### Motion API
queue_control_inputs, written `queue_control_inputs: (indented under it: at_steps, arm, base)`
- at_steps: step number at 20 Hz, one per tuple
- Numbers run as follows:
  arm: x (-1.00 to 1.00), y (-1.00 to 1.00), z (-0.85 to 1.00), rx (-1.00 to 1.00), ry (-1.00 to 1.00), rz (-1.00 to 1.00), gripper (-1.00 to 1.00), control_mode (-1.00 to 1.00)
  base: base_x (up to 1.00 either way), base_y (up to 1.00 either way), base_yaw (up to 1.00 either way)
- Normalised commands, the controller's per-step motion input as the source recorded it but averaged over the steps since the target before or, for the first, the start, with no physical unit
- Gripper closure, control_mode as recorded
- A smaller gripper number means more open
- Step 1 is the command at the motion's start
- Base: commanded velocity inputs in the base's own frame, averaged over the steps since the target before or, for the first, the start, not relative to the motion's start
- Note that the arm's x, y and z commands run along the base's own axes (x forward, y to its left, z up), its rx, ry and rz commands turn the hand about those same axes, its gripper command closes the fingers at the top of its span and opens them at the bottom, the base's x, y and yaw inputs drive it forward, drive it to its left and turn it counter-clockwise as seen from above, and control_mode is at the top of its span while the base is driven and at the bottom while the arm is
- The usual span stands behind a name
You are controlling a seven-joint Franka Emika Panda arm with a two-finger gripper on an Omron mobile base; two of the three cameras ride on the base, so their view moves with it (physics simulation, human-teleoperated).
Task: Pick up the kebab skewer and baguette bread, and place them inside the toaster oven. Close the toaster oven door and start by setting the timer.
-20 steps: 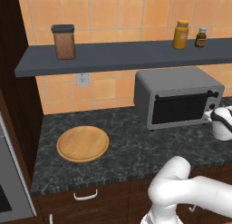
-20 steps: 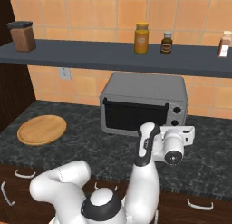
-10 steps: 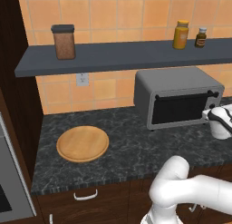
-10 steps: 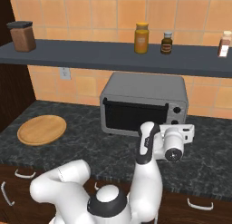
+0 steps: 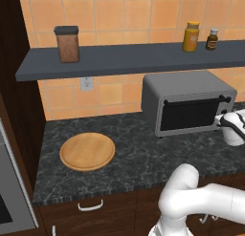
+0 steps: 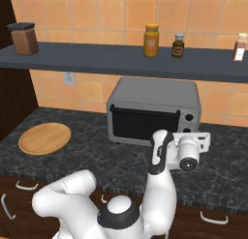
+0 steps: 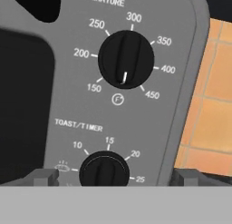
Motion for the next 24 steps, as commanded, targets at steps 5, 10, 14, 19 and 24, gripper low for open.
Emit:
queue_control_inputs:
  at_steps: [5,10,14,19,24]
  arm:
    - [0.0,0.0,-0.03,0.0,0.0,0.0,-1.0,-1.0]
    - [0.0,0.0,0.0,0.0,0.0,0.0,-1.0,-1.0]
    - [0.0,0.01,0.0,0.0,0.0,0.0,-1.0,-1.0]
    - [-0.03,0.07,0.0,0.0,0.0,0.0,-1.0,-1.0]
    - [-0.04,0.11,0.0,0.0,0.0,0.0,-1.0,-1.0]
  base:
    - [0.0,0.0,0.0]
    - [0.0,0.0,0.0]
    - [0.0,0.0,0.0]
    - [0.0,0.0,0.0]
    - [0.0,0.0,0.0]
